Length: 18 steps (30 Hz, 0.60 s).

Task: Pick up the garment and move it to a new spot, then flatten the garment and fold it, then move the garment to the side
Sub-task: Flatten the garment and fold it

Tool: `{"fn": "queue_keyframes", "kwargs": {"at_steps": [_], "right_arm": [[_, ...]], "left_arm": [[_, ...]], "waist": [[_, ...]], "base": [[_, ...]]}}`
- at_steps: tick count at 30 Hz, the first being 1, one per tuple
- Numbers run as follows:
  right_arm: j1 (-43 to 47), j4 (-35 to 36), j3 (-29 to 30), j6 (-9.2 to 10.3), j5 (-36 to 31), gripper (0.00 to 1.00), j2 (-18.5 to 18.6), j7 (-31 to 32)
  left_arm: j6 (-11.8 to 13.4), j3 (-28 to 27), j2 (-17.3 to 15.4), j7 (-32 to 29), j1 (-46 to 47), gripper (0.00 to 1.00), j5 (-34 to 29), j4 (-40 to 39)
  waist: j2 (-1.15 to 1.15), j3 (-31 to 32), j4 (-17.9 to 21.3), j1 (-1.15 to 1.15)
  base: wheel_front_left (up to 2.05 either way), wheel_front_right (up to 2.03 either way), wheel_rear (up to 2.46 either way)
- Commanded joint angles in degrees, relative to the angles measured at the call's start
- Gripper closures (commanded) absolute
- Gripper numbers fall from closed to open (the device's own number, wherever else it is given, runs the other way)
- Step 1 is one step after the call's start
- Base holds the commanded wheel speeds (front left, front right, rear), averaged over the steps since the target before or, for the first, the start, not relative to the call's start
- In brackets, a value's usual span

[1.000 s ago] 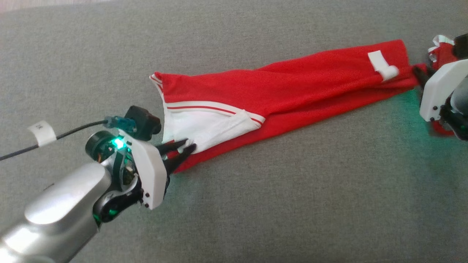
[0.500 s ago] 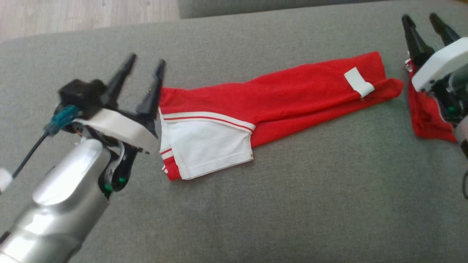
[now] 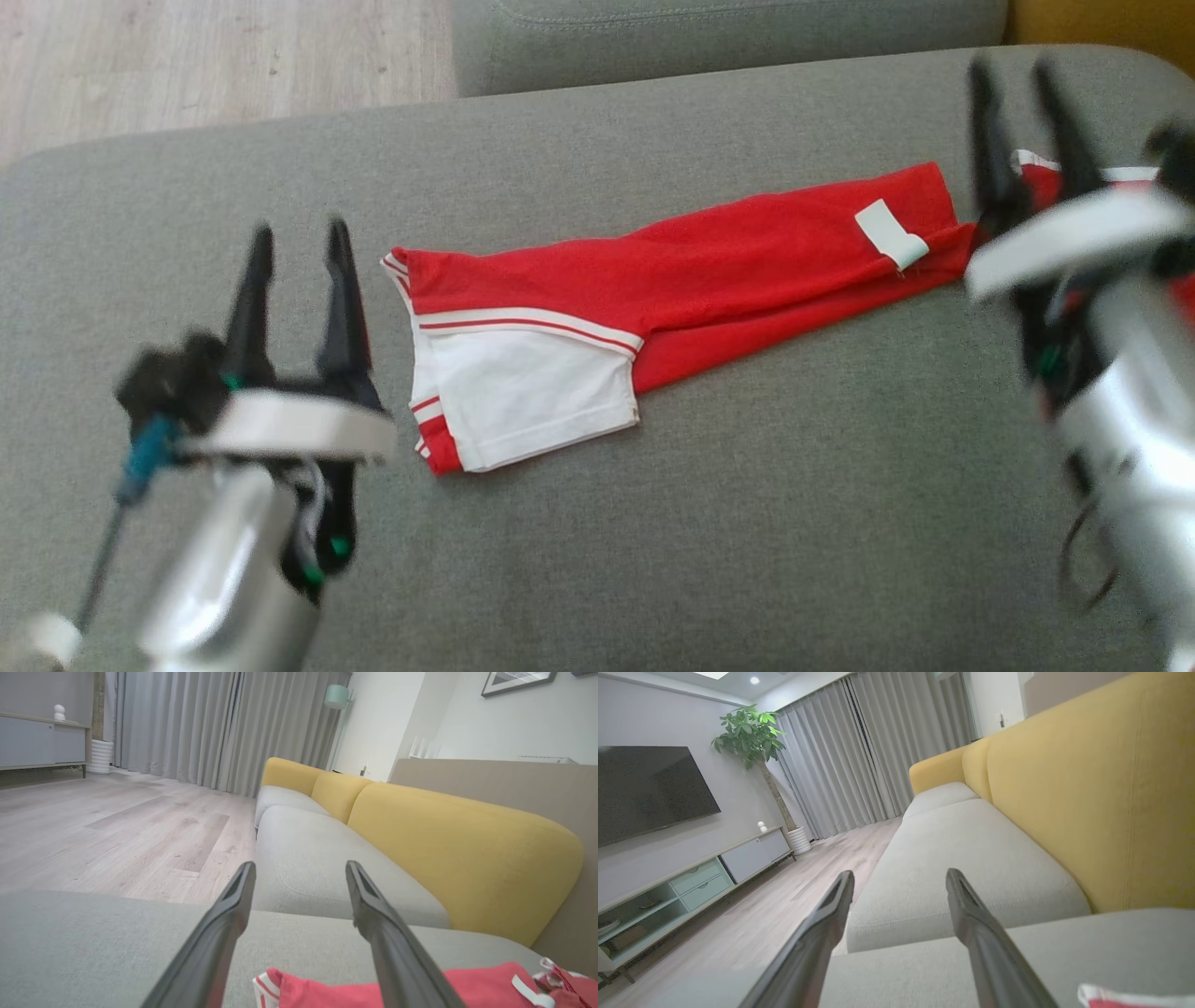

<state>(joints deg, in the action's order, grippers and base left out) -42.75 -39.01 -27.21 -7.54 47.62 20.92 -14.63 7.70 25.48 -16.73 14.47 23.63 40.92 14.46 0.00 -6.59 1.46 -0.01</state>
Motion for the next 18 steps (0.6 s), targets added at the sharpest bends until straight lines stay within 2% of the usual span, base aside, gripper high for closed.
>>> {"fn": "queue_keyframes", "kwargs": {"at_steps": [1,4,5,9,13,18], "right_arm": [[3.74,2.95,1.95,0.05,-2.11,0.0,-1.94,-0.35],[10.41,6.02,6.9,0.05,-7.13,0.0,-5.62,-0.36],[14.12,7.41,9.01,0.05,-10.54,0.0,-7.96,-0.36],[19.0,9.02,12.79,0.05,-14.67,0.0,-12.03,-0.36],[20.39,9.74,14.07,0.05,-17.36,0.0,-13.6,-0.36],[18.08,9.08,15.21,0.05,-19.51,0.0,-12.87,0.07]], "left_arm": [[-0.72,-3.8,-0.04,0.51,-0.2,0.0,-2.71,-1.86],[-2.49,-6.6,3.17,0.51,-4.32,0.0,-7.62,-1.62],[-3.61,-8.54,5.32,0.51,-6.54,0.0,-10.23,-1.23],[-6.19,-11.74,8.74,0.52,-9.45,0.0,-14.73,-0.33],[-8.8,-14.56,10.92,0.52,-10.23,0.0,-17.41,0.22],[-11.05,-16.36,12.46,0.52,-9.06,0.0,-20.21,0.55]], "waist": [[0.0,0.15,-0.12,0.01],[0.0,0.3,-0.2,0.01],[0.0,0.39,-0.18,0.01],[0.0,0.46,-0.2,0.01],[0.0,0.15,-0.4,0.01],[0.0,-1.27,-1.27,0.01]], "base": [[0.0,0.0,0.0],[0.0,0.0,0.0],[0.0,0.0,0.0],[0.0,0.0,0.0],[0.0,0.0,0.0],[0.0,0.0,0.0]]}}
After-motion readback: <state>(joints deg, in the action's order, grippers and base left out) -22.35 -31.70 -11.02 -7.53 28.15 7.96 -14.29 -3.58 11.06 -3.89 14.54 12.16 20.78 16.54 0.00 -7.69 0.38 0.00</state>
